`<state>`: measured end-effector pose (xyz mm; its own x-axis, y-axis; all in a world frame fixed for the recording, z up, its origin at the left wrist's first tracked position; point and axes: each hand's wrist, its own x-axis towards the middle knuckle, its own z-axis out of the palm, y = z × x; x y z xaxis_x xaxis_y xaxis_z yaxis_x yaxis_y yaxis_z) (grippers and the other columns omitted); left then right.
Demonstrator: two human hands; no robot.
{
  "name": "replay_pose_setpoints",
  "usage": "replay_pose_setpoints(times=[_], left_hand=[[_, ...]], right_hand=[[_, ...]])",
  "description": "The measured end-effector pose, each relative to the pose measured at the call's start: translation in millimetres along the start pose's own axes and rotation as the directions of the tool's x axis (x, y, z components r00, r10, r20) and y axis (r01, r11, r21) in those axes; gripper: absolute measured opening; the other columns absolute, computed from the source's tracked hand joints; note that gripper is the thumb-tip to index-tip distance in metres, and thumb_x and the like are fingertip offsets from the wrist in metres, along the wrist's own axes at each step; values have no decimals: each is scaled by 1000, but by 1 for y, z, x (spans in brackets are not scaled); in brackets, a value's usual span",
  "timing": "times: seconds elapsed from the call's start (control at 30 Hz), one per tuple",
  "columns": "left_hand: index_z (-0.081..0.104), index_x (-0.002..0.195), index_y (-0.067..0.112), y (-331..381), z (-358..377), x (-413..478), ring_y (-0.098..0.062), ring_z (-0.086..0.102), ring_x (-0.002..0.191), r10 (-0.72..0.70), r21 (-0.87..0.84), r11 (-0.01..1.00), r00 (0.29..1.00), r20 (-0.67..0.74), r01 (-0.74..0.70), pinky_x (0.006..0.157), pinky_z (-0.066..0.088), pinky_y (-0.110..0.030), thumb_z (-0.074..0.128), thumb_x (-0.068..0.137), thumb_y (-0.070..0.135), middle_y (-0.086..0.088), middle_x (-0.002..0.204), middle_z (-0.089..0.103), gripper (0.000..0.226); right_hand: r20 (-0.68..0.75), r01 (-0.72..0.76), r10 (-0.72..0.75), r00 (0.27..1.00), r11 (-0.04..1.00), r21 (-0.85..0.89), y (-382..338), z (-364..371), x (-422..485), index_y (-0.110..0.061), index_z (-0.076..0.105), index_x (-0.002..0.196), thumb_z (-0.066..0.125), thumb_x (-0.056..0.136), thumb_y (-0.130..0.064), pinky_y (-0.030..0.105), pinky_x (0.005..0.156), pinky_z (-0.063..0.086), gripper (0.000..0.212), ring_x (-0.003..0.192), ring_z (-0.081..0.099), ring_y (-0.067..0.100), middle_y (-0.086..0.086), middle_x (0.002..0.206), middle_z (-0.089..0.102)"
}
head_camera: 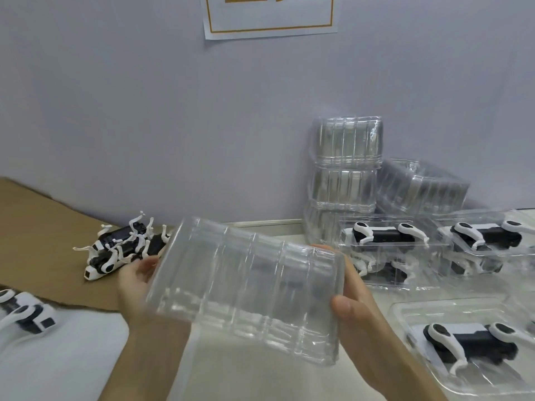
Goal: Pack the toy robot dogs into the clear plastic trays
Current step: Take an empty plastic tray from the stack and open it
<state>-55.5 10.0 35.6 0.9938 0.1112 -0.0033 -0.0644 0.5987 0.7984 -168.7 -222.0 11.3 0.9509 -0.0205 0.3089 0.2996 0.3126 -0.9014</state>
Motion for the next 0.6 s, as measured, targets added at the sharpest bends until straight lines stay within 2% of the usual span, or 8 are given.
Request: replay_pose_setpoints(times=[0.1,0.17,0.27,0.33,0.4,0.43,0.5,0.6], left_hand=[[57,84,18,-19,15,-29,-15,45,63,-55,-133,990,998,14,57,63,29,-30,43,100,42,0,77,52,32],[69,79,16,-26,27,-49,-18,59,64,-54,-117,990,972,228,82,68,38,-32,47,91,53,-6,79,64,45],[80,95,21,-31,37,-61,-23,71,86,-5,13,1000,908,419,-1,78,58,-39,70,79,49,-10,99,73,34],[82,88,19,-31,40,-61,-21,70,79,28,28,999,915,402,-43,70,61,-32,86,66,40,-10,90,71,31],[82,90,17,-29,40,-60,-23,73,75,43,-21,999,901,431,-38,65,61,-31,93,55,46,-13,88,74,46],[82,94,19,-28,41,-60,-26,75,75,43,-28,999,891,452,-34,63,61,-32,93,56,48,-15,91,76,50],[81,99,24,-31,42,-60,-32,76,79,68,-16,998,884,462,-68,62,61,-33,77,76,33,-16,99,77,25],[80,92,29,-39,34,-58,-37,76,78,164,67,974,883,439,-214,57,61,-35,63,81,11,-14,93,78,27]], right_hand=[[-117,78,-86,989,994,-72,8,-2,1,-27,43,142,91,47,-63,58,103,49,112,128,58,32,7,138,60],[-175,88,-96,980,995,-51,10,-3,2,-33,44,139,91,48,-64,56,100,51,107,128,58,31,5,138,59],[-223,121,-143,964,987,-109,10,-3,1,-40,46,132,92,47,-63,46,89,55,99,123,60,28,4,133,59],[-208,136,-164,964,981,-141,8,-4,0,-40,49,128,94,47,-58,40,86,56,94,115,63,25,3,127,62],[-201,166,-212,957,961,-223,7,-5,0,-36,49,129,95,49,-49,44,92,55,93,114,64,25,0,126,63],[-194,178,-234,953,946,-271,6,-3,0,-33,48,131,94,52,-42,48,101,51,92,119,62,25,-2,129,62],[-186,194,-282,941,902,-385,7,2,-3,-35,54,127,88,57,-36,48,114,39,78,135,50,17,-10,143,52],[-131,222,-409,903,705,-674,7,11,-6,-43,61,113,80,64,-41,26,113,30,52,146,32,3,-18,156,36]])
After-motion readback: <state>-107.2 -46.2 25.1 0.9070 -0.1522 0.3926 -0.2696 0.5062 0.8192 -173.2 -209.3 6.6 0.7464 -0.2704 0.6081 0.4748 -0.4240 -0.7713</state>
